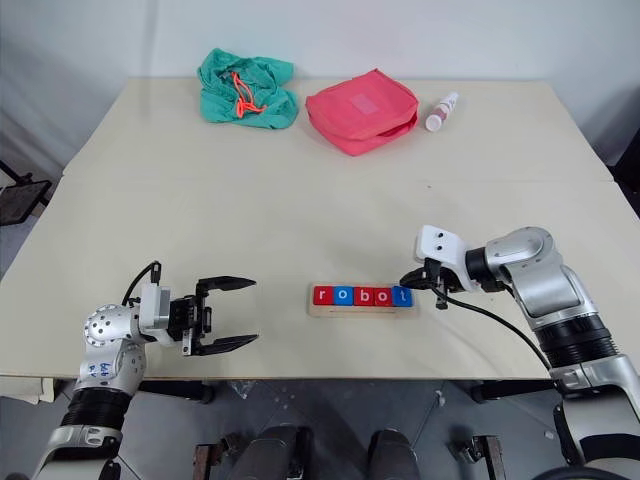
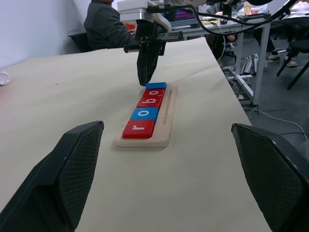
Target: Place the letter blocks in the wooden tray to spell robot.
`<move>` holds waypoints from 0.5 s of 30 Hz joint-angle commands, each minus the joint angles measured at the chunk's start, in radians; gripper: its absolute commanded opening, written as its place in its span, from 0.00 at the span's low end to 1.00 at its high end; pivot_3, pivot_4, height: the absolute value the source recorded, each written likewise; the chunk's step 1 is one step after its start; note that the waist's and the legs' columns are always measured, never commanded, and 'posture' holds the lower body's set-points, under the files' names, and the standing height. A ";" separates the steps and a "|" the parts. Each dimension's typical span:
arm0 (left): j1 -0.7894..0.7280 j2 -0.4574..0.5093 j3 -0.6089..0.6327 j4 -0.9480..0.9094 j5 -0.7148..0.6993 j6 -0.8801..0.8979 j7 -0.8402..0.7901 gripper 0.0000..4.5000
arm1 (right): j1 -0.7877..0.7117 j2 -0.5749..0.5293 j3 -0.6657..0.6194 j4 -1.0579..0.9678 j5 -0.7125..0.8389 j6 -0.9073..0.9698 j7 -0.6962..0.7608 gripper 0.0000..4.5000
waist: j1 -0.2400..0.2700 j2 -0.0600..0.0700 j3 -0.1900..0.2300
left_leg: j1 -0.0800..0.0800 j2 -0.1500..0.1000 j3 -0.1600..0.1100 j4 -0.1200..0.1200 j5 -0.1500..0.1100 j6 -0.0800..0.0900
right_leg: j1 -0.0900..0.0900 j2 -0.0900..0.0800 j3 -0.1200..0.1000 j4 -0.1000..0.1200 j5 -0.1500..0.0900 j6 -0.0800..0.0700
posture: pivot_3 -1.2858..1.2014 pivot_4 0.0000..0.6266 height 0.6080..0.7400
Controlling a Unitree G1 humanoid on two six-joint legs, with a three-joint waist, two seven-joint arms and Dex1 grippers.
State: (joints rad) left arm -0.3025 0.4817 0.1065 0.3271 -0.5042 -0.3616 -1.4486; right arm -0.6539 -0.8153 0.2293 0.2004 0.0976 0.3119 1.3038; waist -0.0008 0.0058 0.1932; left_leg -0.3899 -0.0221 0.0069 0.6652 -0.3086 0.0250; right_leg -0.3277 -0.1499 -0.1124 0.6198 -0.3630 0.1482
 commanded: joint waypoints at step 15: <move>-0.007 -0.004 -0.002 -0.013 0.002 -0.017 0.010 1.00 | 0.024 -0.013 -0.061 -0.130 0.052 0.043 -0.016 0.01 | 0.000 0.000 0.000 | 0.000 0.000 0.000 0.000 0.000 0.000 | 0.000 0.000 0.000 0.000 0.000 0.000 | 0.52 0.24 1.00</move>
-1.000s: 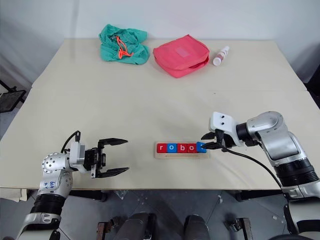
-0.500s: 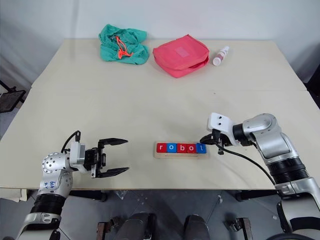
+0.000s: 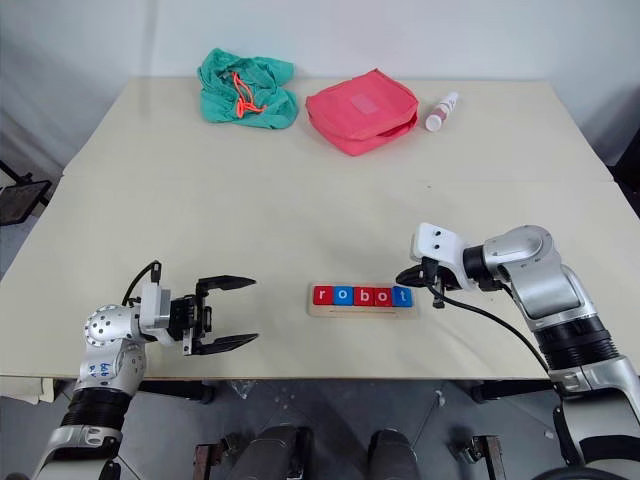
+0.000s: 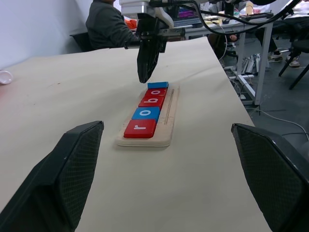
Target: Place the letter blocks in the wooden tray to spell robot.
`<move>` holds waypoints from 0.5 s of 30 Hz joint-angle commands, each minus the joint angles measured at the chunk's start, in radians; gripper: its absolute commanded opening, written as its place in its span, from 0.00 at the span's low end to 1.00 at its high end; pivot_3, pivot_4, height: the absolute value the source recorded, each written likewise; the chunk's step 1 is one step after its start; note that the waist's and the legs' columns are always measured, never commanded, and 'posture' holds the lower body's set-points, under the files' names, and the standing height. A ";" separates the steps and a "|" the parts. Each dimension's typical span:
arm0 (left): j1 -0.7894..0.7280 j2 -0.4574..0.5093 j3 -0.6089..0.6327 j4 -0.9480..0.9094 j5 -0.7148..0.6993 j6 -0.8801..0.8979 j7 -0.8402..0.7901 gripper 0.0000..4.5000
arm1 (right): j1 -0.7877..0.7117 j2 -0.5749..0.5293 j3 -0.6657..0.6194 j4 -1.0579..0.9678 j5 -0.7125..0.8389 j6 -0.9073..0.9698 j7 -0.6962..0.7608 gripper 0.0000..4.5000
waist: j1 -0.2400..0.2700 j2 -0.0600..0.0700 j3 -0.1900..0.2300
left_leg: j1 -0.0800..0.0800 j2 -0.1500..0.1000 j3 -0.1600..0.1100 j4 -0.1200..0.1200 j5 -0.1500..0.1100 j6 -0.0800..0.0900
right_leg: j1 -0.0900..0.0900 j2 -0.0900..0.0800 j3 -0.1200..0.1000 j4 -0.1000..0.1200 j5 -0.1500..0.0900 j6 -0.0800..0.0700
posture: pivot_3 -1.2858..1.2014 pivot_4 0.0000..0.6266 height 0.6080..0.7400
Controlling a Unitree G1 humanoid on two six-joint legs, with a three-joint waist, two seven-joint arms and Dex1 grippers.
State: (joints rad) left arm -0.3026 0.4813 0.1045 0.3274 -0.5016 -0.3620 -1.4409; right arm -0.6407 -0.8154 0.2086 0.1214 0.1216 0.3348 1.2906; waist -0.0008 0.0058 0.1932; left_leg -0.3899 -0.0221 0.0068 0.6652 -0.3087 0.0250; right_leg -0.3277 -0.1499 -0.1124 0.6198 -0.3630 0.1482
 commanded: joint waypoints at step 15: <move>-0.012 -0.010 -0.003 -0.013 0.003 -0.021 0.007 1.00 | 0.073 -0.014 -0.026 -0.090 0.026 0.034 -0.025 0.01 | 0.000 0.000 0.000 | 0.000 0.000 0.000 0.000 0.000 0.000 | 0.000 0.000 0.000 0.000 0.000 0.000 | 0.52 0.24 1.00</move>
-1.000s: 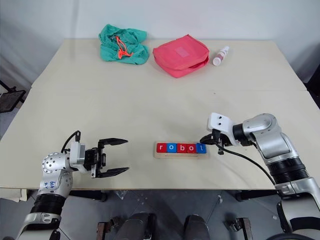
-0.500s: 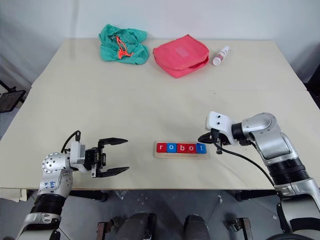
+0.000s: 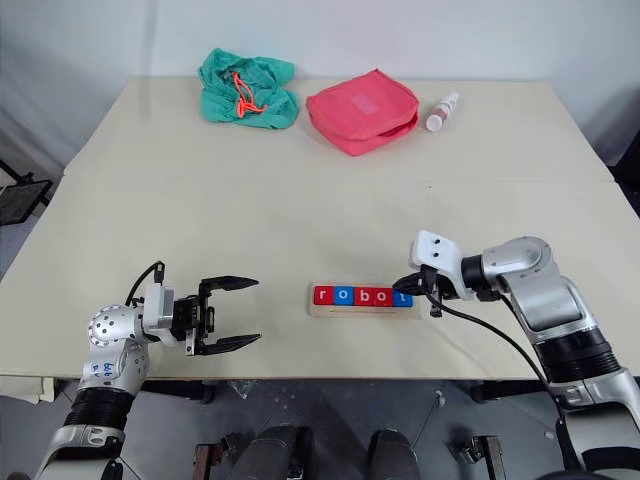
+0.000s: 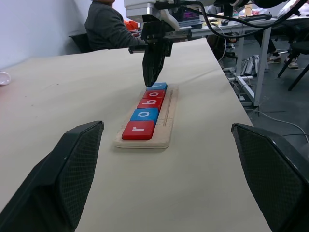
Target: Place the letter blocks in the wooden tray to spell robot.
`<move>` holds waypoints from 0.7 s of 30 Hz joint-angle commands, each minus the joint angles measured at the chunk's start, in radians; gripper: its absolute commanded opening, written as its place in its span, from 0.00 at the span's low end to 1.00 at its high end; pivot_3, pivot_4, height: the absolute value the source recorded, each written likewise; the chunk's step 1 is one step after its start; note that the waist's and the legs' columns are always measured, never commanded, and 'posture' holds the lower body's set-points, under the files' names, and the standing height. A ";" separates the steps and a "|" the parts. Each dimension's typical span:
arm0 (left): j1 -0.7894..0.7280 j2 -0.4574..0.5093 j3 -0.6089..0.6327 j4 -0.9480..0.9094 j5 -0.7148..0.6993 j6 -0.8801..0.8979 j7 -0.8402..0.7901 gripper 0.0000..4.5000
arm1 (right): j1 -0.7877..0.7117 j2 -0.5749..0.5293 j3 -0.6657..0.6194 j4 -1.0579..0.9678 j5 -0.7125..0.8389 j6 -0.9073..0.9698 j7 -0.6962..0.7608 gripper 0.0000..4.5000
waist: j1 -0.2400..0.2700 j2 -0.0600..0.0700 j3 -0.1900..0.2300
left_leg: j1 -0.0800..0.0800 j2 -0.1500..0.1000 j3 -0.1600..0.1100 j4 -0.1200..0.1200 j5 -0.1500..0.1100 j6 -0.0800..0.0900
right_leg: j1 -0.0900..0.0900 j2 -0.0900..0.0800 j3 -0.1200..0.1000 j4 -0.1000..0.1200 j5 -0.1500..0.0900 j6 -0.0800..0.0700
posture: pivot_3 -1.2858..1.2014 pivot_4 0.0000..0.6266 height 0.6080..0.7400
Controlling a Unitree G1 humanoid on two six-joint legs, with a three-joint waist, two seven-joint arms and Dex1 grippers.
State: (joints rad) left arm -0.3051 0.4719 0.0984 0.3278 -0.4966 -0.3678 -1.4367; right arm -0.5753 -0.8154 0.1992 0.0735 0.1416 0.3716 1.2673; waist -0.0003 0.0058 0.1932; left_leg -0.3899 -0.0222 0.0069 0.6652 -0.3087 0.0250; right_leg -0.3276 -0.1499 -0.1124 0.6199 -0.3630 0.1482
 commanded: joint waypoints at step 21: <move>-0.026 0.006 0.030 -0.011 0.030 0.015 0.134 1.00 | 0.211 -0.067 -0.360 0.119 0.252 -0.311 0.207 0.37 | 0.013 -0.001 0.000 | 0.000 0.000 0.001 0.000 0.000 0.000 | 0.001 0.000 0.000 -0.001 0.000 0.000 | 0.52 0.24 1.00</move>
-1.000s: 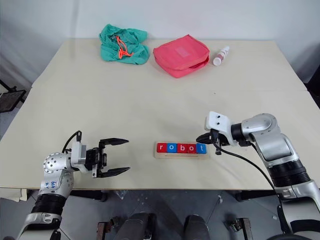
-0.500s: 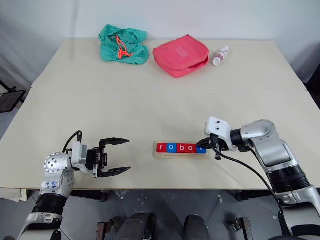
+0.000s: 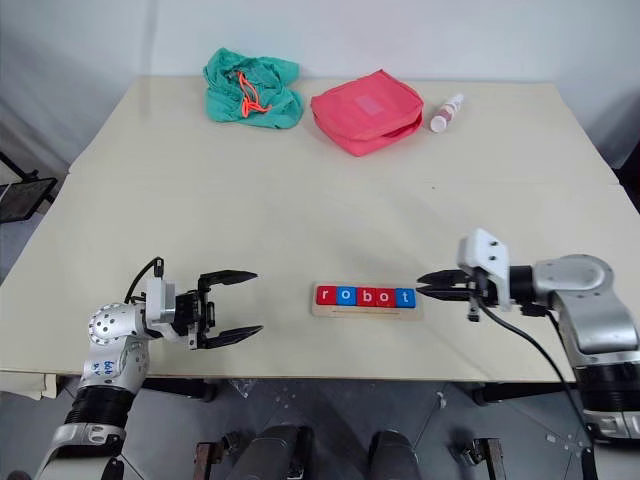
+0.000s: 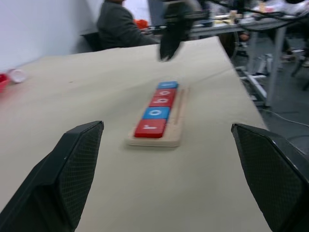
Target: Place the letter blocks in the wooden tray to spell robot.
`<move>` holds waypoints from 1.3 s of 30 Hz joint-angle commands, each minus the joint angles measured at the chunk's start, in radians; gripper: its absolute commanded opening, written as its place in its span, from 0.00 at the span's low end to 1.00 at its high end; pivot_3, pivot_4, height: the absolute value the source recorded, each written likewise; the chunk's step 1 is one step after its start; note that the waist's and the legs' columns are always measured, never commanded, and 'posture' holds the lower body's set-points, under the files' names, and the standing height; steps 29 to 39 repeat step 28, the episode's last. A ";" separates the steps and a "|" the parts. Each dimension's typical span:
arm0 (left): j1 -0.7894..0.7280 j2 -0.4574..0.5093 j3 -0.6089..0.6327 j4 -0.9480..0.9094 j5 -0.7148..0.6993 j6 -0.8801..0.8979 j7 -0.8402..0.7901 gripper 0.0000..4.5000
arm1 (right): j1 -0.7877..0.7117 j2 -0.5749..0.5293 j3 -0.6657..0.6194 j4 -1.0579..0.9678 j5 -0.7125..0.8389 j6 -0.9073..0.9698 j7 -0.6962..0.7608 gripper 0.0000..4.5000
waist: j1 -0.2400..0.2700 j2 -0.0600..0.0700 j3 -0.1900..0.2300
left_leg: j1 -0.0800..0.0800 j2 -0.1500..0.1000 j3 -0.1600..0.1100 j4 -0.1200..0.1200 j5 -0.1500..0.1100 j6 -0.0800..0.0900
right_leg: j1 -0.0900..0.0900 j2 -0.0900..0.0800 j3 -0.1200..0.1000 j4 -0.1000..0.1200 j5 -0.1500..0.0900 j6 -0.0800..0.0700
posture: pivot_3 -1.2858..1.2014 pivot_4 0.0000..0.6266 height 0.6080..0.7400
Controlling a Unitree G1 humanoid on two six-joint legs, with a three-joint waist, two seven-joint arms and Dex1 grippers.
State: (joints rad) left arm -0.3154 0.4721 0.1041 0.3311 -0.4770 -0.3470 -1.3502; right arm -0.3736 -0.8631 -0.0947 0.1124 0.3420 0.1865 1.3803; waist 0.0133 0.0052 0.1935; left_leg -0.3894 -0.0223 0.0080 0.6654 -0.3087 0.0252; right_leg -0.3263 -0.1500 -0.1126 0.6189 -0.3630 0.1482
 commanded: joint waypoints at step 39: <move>0.054 0.070 0.184 -0.012 -0.162 0.123 -0.047 1.00 | 0.028 -0.188 0.165 0.571 0.548 -0.524 0.234 0.56 | -0.010 0.000 0.000 | 0.001 0.001 -0.001 0.000 0.000 0.000 | 0.002 0.000 -0.002 -0.002 0.000 0.000 | 0.52 0.24 1.00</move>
